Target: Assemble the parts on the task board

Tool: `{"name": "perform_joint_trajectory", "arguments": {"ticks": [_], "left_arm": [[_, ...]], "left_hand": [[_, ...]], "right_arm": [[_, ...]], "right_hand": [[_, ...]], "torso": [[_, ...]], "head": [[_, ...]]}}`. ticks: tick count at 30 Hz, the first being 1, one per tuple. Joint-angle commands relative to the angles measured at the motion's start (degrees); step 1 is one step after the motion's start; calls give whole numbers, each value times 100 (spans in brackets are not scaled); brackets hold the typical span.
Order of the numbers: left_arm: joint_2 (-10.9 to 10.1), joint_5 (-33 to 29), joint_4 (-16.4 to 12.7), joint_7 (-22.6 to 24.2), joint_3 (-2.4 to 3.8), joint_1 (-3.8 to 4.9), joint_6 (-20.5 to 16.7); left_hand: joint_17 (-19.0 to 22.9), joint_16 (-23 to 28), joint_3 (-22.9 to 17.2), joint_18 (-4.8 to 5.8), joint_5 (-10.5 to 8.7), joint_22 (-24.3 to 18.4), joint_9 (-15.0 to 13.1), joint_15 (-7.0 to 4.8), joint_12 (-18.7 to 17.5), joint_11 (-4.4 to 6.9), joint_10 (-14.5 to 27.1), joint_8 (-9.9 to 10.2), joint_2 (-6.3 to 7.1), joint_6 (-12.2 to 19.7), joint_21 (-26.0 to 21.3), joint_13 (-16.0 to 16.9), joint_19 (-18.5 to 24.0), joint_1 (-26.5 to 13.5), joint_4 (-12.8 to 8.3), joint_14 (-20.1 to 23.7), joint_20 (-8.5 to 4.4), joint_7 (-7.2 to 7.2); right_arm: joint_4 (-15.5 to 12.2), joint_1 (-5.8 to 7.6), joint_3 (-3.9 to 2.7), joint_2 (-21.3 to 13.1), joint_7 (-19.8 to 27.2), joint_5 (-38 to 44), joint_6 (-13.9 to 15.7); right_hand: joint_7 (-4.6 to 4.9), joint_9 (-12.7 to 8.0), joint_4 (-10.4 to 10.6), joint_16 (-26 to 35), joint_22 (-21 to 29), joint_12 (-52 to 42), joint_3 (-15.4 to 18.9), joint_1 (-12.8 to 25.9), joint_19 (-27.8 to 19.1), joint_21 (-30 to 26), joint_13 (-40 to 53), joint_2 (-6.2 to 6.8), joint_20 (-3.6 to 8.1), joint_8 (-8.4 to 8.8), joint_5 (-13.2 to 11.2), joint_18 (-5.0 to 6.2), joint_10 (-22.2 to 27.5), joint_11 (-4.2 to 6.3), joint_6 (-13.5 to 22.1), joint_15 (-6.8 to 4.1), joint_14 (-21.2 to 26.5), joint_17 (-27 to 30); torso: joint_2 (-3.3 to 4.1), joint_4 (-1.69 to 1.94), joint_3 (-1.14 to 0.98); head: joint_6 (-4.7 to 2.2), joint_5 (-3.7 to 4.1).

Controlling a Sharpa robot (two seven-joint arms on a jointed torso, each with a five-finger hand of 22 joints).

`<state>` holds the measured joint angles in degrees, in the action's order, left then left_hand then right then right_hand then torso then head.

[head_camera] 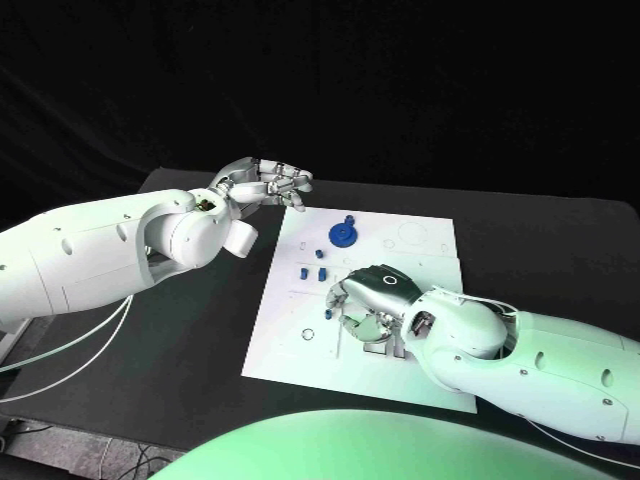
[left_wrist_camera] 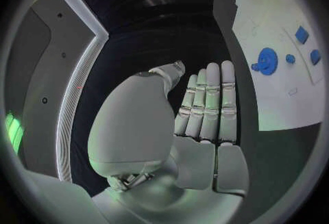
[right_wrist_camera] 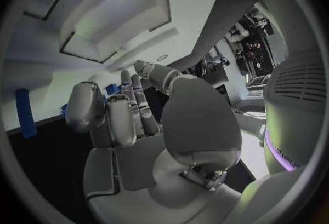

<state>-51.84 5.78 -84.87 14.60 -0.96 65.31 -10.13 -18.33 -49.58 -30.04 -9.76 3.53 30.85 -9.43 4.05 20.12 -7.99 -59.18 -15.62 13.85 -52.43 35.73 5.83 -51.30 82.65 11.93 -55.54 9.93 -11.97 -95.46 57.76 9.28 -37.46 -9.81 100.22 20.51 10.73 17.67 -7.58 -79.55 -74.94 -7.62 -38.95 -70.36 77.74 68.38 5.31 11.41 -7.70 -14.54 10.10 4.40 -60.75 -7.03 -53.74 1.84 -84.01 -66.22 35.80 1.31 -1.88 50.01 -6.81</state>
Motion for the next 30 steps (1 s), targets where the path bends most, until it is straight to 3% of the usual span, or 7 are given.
{"name": "perform_joint_trajectory", "arguments": {"ticks": [1,5,9,12,15,22,30], "left_arm": [[5,17,-5,16,5,4,93],[-3,17,2,13,5,4,97],[-5,17,10,62,4,3,46],[-1,17,20,106,4,2,22],[1,17,25,122,3,1,18],[4,17,32,141,3,-2,16],[-4,17,46,147,3,-4,18]], "left_hand": [[9,25,36,-65,-11,-5,7,26,28,3,50,27,-75,41,-36,-8,-35,-3,10,6,3,10],[9,25,36,-65,-11,-5,7,26,28,3,50,27,-75,41,-36,-8,-35,-3,10,6,3,10],[9,28,35,-66,-11,-10,8,26,32,4,53,26,-82,42,-42,-7,-38,4,9,5,4,10],[8,29,34,-67,-11,-13,8,24,37,6,51,23,-86,40,-46,-6,-43,16,3,1,4,13],[8,29,34,-67,-11,-14,8,24,39,6,50,22,-87,40,-46,-6,-44,17,2,0,4,14],[8,29,35,-67,-12,-15,8,23,40,6,50,22,-86,39,-47,-5,-45,17,2,-1,4,14],[7,29,40,-68,-13,-17,7,23,43,7,50,20,-83,38,-50,-5,-48,17,2,-3,4,14]], "right_arm": [[-136,41,-24,-129,-46,-23,191],[-366,225,-77,-483,-58,-420,245],[-370,511,-106,-796,-55,-1025,167],[-322,717,-117,-1021,-24,-1225,-60],[-273,834,-121,-1160,5,-1192,-332],[-161,936,-121,-1326,38,-1027,-921],[-60,914,-99,-1294,68,-1088,-1068]], "right_hand": [[-10,-4,-1,23,-241,17,10,-36,-17,-9,-6,-3,-9,16,23,91,41,3,7,19,-71,7],[-11,-5,1,21,-253,2,13,-38,-1,12,-10,-9,-8,18,25,85,28,5,9,17,-73,5],[-13,-21,29,-4,-240,-16,74,12,0,-10,-37,26,-8,55,9,88,57,4,69,17,-91,-38],[-41,-35,68,-10,-225,-33,235,91,-3,-37,-73,111,-13,91,-46,90,123,13,128,19,-94,-39],[-11,-81,114,-85,-275,-64,388,136,69,50,-102,151,-12,206,-81,66,151,5,316,20,-135,-172],[113,-158,261,-74,-239,-105,928,179,67,-18,-152,209,-68,423,-122,72,227,-78,555,90,-110,-98],[166,-169,299,-65,-222,-111,1067,139,58,-50,-154,164,-91,460,-145,76,265,-113,566,118,-98,-72]], "torso": [[-6,-1,-3],[-7,-11,-2],[-11,-13,1],[-13,-14,4],[-13,-22,2],[1,-13,-4],[0,-5,1]], "head": [[-1,24],[-1,52],[-1,98],[-3,109],[-17,123],[-31,147],[-26,167]]}}
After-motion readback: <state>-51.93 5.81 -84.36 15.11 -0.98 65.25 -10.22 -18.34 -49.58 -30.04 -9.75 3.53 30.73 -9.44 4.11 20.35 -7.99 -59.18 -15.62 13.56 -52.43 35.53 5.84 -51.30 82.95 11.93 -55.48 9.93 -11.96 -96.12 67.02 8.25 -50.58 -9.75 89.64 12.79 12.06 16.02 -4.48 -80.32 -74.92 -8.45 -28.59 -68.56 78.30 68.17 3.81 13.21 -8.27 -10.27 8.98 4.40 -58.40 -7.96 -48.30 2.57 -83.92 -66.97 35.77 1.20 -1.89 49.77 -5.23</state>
